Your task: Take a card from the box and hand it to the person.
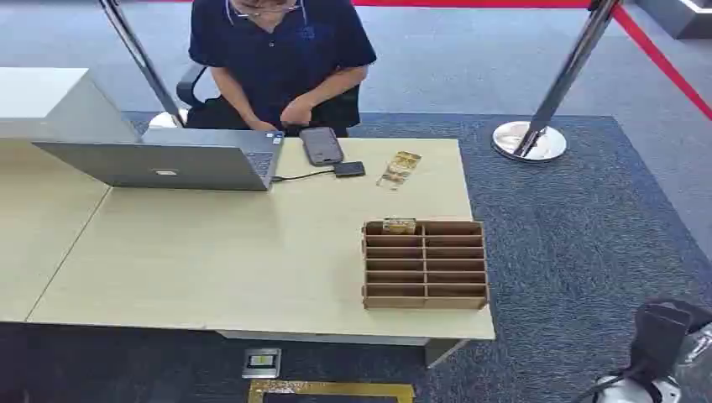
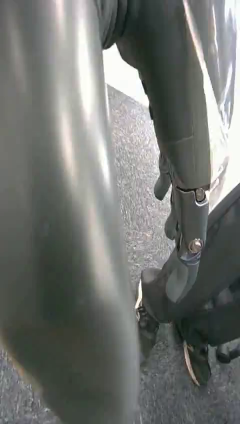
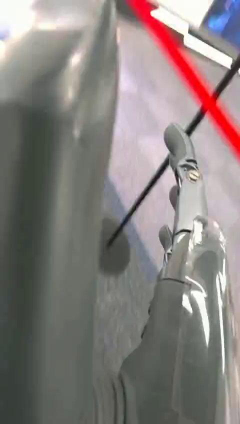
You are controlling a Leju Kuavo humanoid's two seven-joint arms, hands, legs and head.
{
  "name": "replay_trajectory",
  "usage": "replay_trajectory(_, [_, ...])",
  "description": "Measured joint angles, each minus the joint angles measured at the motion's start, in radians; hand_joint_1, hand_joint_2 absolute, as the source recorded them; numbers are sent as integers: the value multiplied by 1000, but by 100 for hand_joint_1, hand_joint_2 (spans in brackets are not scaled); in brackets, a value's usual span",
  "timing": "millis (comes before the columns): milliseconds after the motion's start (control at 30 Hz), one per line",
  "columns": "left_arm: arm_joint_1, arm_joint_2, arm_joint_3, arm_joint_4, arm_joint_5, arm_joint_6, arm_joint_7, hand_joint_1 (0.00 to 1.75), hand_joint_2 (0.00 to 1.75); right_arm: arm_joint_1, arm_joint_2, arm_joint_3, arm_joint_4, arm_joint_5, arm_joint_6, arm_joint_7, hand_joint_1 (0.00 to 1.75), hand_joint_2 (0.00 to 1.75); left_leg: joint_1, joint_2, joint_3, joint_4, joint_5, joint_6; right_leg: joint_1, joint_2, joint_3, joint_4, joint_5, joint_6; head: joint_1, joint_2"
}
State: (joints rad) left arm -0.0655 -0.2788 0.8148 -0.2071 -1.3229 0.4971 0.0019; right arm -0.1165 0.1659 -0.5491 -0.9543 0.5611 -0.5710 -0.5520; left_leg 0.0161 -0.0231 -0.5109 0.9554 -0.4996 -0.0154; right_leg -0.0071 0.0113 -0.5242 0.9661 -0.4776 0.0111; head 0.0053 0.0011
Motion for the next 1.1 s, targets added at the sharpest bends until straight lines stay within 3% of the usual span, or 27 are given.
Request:
replay_trajectory(100, [0,0,0,0,-7,2,2,0,0,20,6,69,-90,13,-14,0,0,0,0,0,0,0,0,0,0,0,0,0,0,0,0,0])
replay_trajectory(133, [-1,0,0,1,-10,2,4,0,0,26,8,95,-122,25,-19,5,0,175,0,0,0,0,0,0,0,0,0,0,0,0,0,0])
replay_trajectory(300, [-3,-1,0,3,-20,2,5,0,0,60,27,230,-266,123,-34,54,0,175,0,-1,-1,0,0,0,0,0,1,1,0,0,1,0])
replay_trajectory(333, [-3,-1,0,3,-31,0,4,0,0,71,34,297,-332,214,-42,122,2,175,0,-1,0,0,0,0,0,0,0,2,0,0,0,0])
replay_trajectory(367, [-3,-1,0,3,-40,-3,1,0,0,74,37,373,-373,345,-44,194,14,175,0,1,1,0,0,0,0,0,-1,2,1,-1,0,0])
replay_trajectory(400, [-6,-2,0,3,-47,-5,-1,0,0,73,37,440,-400,490,-45,250,38,175,0,2,2,0,0,0,0,1,-1,1,1,-1,-1,0])
replay_trajectory(467, [-12,-2,0,4,-52,-6,-3,0,0,72,38,535,-438,684,-29,323,42,175,1,0,1,0,1,0,0,1,1,1,0,0,0,0])
replay_trajectory(500, [-11,-3,0,4,-53,-7,-3,0,0,69,40,575,-456,706,-18,354,65,175,0,0,1,0,1,0,0,1,1,1,0,0,0,0])
replay_trajectory(567, [-10,-2,0,5,-56,-7,-3,0,0,60,39,645,-477,703,5,390,68,175,0,1,1,0,1,0,0,1,1,2,0,0,0,0])
replay_trajectory(600, [-11,-2,0,5,-56,-8,-2,0,0,56,37,673,-482,704,15,401,75,175,0,1,1,0,1,0,0,1,1,2,0,0,0,0])
replay_trajectory(633, [-12,-2,0,5,-56,-8,-2,0,0,52,37,697,-483,706,27,409,94,175,0,1,1,0,1,0,0,1,1,2,0,0,0,0])
replay_trajectory(733, [-12,-2,0,5,-56,-7,1,0,0,31,32,753,-478,708,48,431,101,175,0,1,1,0,1,0,0,1,1,1,0,0,0,0])
replay_trajectory(800, [-12,-2,0,5,-54,-7,3,0,0,19,27,781,-471,705,56,441,126,175,0,1,1,0,1,0,0,1,1,1,0,0,0,0])
replay_trajectory(833, [-12,-2,0,5,-52,-7,5,0,0,15,24,792,-466,702,58,444,129,175,0,1,1,0,1,0,0,1,1,1,0,0,0,0])
replay_trajectory(1000, [-12,-2,0,5,-49,-4,5,0,0,-11,13,831,-439,685,63,460,126,175,0,1,1,0,1,0,0,1,1,1,0,0,0,0])
replay_trajectory(1033, [-12,-2,0,5,-49,-4,5,0,0,-15,11,836,-435,683,63,461,87,175,0,1,1,0,1,0,0,1,1,1,0,0,0,0])
replay_trajectory(1067, [-12,-2,0,5,-49,-4,5,0,0,-19,10,842,-430,681,65,465,87,175,0,1,1,0,1,0,0,1,1,1,0,0,0,0])
replay_trajectory(1100, [-12,-2,0,5,-50,-4,5,0,0,-24,8,847,-424,677,69,469,75,175,0,1,1,0,1,0,0,1,1,1,0,0,0,0])
